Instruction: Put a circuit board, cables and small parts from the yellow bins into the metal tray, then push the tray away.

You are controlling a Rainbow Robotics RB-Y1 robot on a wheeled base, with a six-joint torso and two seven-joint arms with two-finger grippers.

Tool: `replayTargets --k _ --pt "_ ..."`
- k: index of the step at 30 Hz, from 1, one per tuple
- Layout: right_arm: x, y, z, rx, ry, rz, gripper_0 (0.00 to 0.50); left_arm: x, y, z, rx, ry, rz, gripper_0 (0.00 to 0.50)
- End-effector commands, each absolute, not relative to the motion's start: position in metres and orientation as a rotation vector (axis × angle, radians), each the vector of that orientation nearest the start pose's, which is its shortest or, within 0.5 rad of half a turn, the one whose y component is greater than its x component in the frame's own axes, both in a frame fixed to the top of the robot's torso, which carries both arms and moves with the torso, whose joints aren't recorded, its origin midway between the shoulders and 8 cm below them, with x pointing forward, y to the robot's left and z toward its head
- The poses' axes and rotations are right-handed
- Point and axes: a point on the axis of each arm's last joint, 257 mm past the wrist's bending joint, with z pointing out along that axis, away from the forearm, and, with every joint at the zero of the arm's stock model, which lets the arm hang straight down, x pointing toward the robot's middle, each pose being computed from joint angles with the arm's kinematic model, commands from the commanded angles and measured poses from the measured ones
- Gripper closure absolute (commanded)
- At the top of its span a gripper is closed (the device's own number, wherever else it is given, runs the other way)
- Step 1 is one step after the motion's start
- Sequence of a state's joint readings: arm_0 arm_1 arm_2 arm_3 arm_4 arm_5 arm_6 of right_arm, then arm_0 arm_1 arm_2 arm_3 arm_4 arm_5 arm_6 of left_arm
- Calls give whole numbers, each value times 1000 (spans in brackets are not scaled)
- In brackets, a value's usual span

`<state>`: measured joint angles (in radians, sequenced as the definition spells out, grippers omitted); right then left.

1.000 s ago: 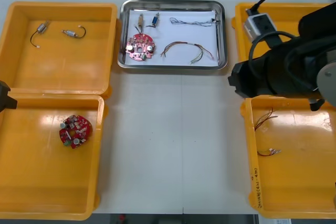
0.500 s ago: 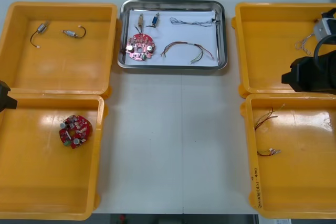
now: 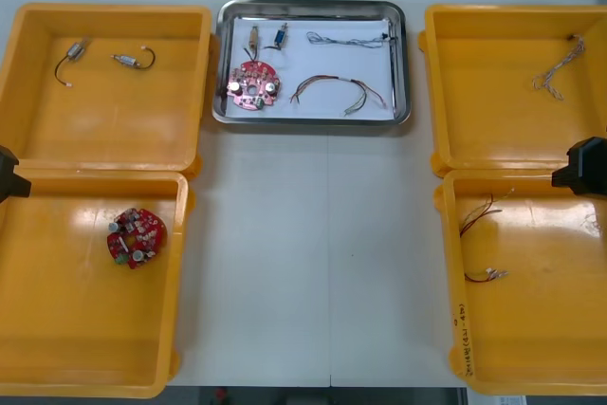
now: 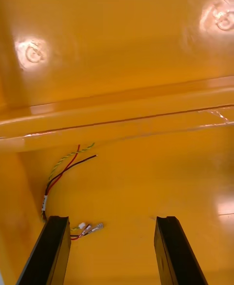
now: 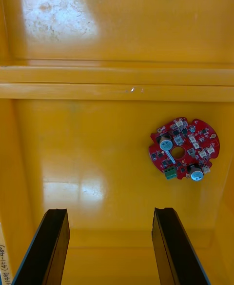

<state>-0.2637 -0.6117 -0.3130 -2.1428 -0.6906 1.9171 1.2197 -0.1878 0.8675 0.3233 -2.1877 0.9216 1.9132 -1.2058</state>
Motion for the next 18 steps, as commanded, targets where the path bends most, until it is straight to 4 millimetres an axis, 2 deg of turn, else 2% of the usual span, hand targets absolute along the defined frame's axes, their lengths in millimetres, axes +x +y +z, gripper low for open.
replayTargets --k 1,10,18 --pt "402 -385 -161 199 2622 1 0 370 397 -126 -11 2643 111 0" --pt "398 -403 -168 181 2677 -28 0 370 397 -126 -11 2643 111 0" --pt "397 -402 -167 100 2695 -62 0 370 397 -126 -11 2643 111 0"
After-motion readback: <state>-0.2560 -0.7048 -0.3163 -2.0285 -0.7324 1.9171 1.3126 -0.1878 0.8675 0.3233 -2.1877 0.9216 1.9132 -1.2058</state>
